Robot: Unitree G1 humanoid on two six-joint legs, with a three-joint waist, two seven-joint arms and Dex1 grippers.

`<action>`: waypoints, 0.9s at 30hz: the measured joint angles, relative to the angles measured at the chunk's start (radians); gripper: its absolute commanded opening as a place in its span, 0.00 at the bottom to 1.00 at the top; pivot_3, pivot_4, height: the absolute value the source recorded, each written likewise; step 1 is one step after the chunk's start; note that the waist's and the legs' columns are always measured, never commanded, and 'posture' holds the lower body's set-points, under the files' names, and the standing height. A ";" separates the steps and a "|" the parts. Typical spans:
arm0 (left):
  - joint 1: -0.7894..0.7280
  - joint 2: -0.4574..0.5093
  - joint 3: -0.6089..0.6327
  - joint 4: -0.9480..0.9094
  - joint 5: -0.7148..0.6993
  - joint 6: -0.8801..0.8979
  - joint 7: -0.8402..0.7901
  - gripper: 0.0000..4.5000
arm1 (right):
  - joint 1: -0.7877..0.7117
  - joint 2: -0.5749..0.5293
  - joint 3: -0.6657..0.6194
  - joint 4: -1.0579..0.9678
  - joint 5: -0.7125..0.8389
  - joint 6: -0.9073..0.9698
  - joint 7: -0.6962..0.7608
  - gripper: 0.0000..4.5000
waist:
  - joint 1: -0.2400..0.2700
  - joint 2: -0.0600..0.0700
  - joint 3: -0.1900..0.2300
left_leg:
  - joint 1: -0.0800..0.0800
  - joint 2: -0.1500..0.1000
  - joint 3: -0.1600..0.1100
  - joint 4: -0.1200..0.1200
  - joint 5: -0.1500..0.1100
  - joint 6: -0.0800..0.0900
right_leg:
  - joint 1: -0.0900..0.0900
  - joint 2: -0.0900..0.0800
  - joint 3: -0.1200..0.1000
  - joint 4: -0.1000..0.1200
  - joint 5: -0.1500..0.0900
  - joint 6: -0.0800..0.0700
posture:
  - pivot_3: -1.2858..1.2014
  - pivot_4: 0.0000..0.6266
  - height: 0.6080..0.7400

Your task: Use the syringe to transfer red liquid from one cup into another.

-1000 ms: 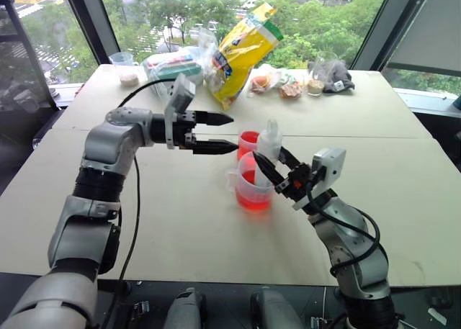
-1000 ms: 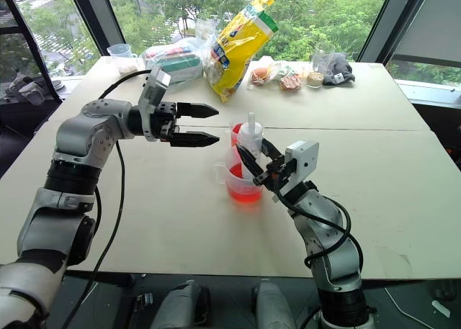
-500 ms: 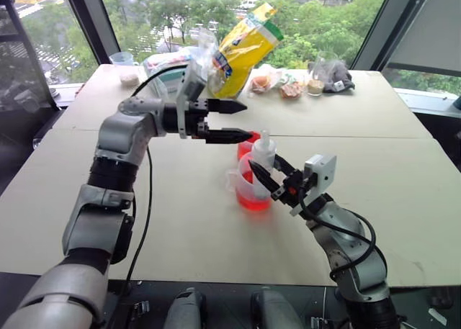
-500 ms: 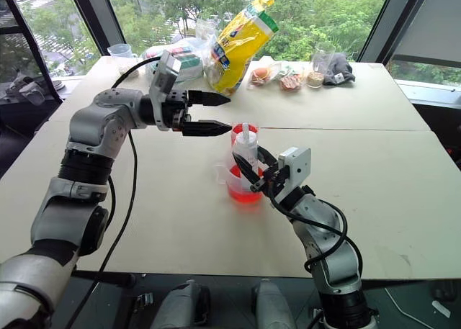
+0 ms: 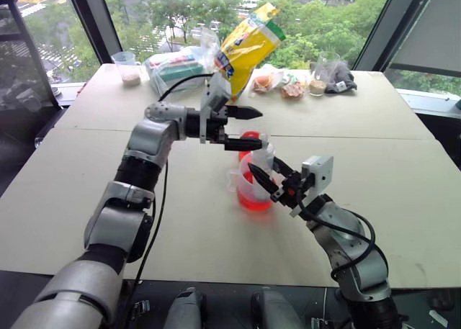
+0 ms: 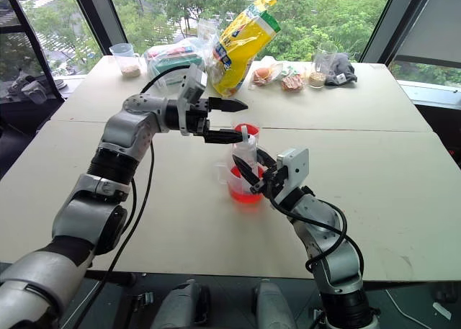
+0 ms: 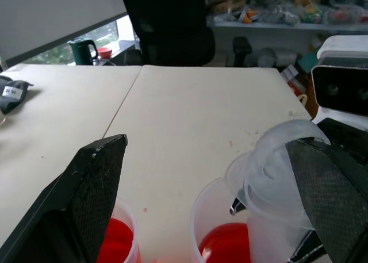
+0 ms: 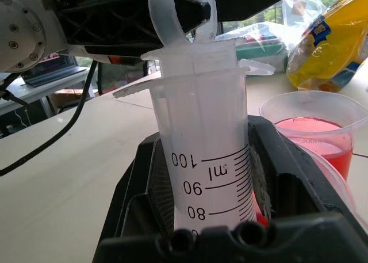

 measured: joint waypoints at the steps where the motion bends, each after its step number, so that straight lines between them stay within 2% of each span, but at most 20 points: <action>1: -0.003 -0.006 0.001 0.010 0.001 -0.002 0.002 1.00 | 0.000 -0.001 -0.001 0.000 0.000 0.001 0.000 0.31 | 0.000 0.000 0.000 | 0.000 0.000 0.000 0.000 0.000 0.000 | 0.000 0.000 0.000 0.000 0.000 0.000 | 0.52 0.24 1.00; 3: -0.005 -0.015 0.002 0.024 0.002 -0.005 0.001 1.00 | 0.000 -0.006 -0.002 0.000 0.000 0.006 0.000 0.31 | -0.001 0.000 0.000 | 0.000 0.000 0.000 0.000 0.000 0.000 | 0.000 0.000 0.000 0.000 0.000 0.000 | 0.52 0.24 1.00; 6: -0.005 -0.023 0.003 0.032 0.002 -0.008 -0.006 0.81 | 0.000 -0.007 -0.005 0.000 0.000 0.010 0.000 0.31 | -0.001 0.000 0.000 | 0.000 0.000 0.000 0.000 0.000 0.000 | 0.000 0.000 0.000 0.000 0.000 0.000 | 0.52 0.24 1.00; 13: -0.005 -0.045 0.000 0.026 -0.003 0.000 -0.047 0.04 | -0.012 -0.008 -0.020 0.001 0.000 0.017 -0.012 0.31 | 0.001 0.000 0.000 | 0.000 0.000 0.000 0.000 0.000 0.000 | 0.000 0.000 0.000 0.000 0.000 0.000 | 0.52 0.24 1.00; 27: -0.005 -0.045 0.004 0.017 -0.008 0.024 -0.041 0.02 | -0.036 -0.036 -0.024 0.002 0.040 0.056 -0.009 0.31 | -0.001 0.000 0.000 | 0.000 0.000 -0.001 0.000 0.000 0.000 | 0.000 0.000 0.000 0.000 0.000 0.000 | 0.52 0.24 1.00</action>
